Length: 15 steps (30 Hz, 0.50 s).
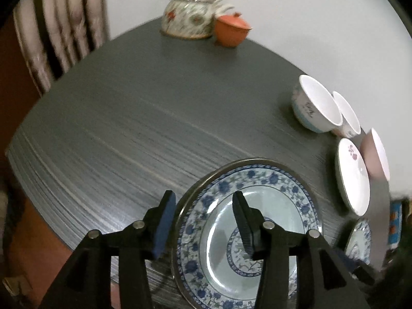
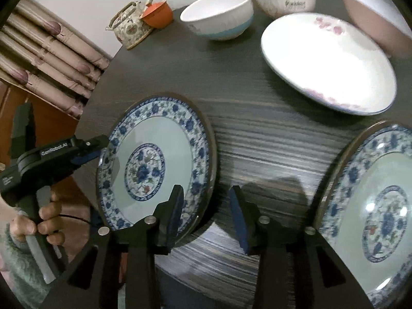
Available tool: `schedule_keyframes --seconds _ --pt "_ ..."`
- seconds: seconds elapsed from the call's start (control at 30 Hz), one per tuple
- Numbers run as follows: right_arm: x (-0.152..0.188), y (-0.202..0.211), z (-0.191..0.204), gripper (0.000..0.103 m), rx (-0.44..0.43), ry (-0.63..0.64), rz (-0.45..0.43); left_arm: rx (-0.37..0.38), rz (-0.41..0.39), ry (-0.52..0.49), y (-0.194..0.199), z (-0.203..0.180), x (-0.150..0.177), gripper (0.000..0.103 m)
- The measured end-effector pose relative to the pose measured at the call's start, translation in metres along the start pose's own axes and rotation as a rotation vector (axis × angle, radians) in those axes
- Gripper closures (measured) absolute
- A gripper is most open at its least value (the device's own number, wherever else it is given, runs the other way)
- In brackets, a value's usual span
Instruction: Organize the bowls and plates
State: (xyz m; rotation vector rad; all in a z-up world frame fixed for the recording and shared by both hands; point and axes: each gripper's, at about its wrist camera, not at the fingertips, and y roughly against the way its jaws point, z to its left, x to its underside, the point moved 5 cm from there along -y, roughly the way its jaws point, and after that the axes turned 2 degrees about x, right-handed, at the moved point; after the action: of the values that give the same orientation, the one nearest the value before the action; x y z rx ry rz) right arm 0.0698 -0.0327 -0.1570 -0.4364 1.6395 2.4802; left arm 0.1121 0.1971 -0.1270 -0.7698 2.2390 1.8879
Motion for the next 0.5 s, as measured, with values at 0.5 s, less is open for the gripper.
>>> schedule_keyframes --seconds 0.5 --pt "-0.005 0.050 -0.018 0.059 0.151 0.082 -0.190 -0.071 -0.062 -0.171 0.010 -0.060 0.022 0.056"
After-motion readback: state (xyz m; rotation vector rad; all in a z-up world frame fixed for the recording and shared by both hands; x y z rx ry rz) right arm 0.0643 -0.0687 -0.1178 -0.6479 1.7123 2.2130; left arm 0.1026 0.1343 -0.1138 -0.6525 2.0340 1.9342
